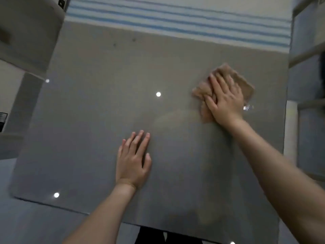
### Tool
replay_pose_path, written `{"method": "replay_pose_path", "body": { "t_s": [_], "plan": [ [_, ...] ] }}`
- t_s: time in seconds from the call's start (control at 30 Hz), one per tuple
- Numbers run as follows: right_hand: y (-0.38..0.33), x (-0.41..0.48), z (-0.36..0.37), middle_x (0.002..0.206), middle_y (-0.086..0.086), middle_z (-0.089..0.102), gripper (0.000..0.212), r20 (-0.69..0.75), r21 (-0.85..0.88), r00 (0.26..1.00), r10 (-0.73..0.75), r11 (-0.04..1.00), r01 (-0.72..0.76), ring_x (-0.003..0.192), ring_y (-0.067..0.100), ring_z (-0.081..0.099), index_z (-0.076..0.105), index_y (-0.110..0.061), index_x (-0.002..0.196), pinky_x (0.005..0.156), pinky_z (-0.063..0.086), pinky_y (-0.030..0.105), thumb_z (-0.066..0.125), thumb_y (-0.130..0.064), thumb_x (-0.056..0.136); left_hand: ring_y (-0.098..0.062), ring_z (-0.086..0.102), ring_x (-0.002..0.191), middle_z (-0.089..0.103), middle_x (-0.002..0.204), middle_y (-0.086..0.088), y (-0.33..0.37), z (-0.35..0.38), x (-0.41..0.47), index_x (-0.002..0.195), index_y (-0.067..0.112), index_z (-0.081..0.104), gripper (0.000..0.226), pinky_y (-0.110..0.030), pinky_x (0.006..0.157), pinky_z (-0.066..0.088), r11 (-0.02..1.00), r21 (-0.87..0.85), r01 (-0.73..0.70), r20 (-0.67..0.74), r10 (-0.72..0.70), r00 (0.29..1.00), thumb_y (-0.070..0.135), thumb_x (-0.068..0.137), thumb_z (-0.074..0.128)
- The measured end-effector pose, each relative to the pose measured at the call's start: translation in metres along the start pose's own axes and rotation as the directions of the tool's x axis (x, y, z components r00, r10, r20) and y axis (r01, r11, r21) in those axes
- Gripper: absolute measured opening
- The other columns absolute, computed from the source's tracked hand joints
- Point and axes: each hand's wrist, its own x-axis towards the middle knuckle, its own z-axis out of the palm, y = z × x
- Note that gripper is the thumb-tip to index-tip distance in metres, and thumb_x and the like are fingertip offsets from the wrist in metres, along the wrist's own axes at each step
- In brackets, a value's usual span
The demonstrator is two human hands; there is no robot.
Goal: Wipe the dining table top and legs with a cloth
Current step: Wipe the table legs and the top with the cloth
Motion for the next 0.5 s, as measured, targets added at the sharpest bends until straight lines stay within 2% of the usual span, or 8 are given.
{"method": "replay_pose_path", "body": {
  "t_s": [0.1,0.17,0.27,0.37,0.43,0.5],
  "plan": [
    [-0.02,0.059,0.001,0.162,-0.005,0.019,0.068,0.009,-0.008,0.995,0.094,0.996,-0.094,0.15,0.026,0.011,0.019,-0.031,0.155,0.119,0.01,0.044,0.032,-0.053,0.092,-0.023,0.033,0.14,0.044,0.148,-0.004,0.001,0.002,0.002,0.143,0.022,0.045,0.059,-0.045,0.115,0.025,1.0,0.006,-0.002,-0.027,0.002,1.0,0.03,0.085,0.043],
    [-0.036,0.04,0.01,0.163,-0.005,0.016,0.068,0.017,0.003,0.997,0.077,0.997,-0.077,0.151,0.027,0.008,0.018,-0.028,0.155,0.12,0.008,0.047,0.034,-0.051,0.093,-0.024,0.032,0.14,0.044,0.149,-0.004,0.0,0.004,0.001,0.143,0.022,0.045,0.059,-0.046,0.115,0.027,1.0,0.015,-0.011,-0.033,0.012,0.999,0.031,0.085,0.042],
    [-0.057,-0.08,0.025,0.16,-0.004,0.025,0.07,0.009,0.022,0.992,-0.127,0.992,0.127,0.15,0.028,0.015,0.027,-0.026,0.154,0.119,0.015,0.05,0.04,-0.053,0.09,-0.027,0.034,0.139,0.044,0.149,-0.006,0.0,0.004,0.002,0.142,0.02,0.046,0.058,-0.048,0.114,0.027,0.999,0.031,-0.026,-0.047,0.027,0.999,0.03,0.085,0.042],
    [-0.051,-0.241,0.031,0.16,-0.003,0.026,0.073,0.12,0.013,0.962,-0.245,0.969,0.245,0.15,0.027,0.016,0.028,-0.026,0.153,0.118,0.019,0.05,0.047,-0.054,0.088,-0.031,0.036,0.137,0.045,0.148,-0.008,0.0,0.007,0.002,0.142,0.018,0.047,0.057,-0.048,0.113,0.026,0.998,0.045,-0.043,-0.062,0.045,0.997,0.029,0.086,0.042],
    [-0.016,-0.315,0.025,0.158,-0.004,0.029,0.077,0.139,-0.005,0.961,-0.24,0.97,0.243,0.149,0.024,0.018,0.027,-0.028,0.153,0.117,0.023,0.047,0.053,-0.054,0.085,-0.032,0.036,0.138,0.044,0.148,-0.009,-0.001,0.007,0.002,0.142,0.018,0.046,0.057,-0.048,0.113,0.026,0.998,0.042,-0.038,-0.067,0.041,0.997,0.029,0.086,0.042],
    [0.028,-0.348,0.014,0.158,-0.003,0.031,0.08,0.15,0.008,0.981,-0.124,0.992,0.124,0.15,0.02,0.018,0.026,-0.029,0.153,0.118,0.022,0.045,0.054,-0.055,0.083,-0.032,0.035,0.139,0.043,0.149,-0.009,-0.002,0.008,0.001,0.142,0.018,0.046,0.057,-0.048,0.113,0.027,0.998,0.047,-0.035,-0.068,0.038,0.997,0.03,0.086,0.041]
  ]
}}
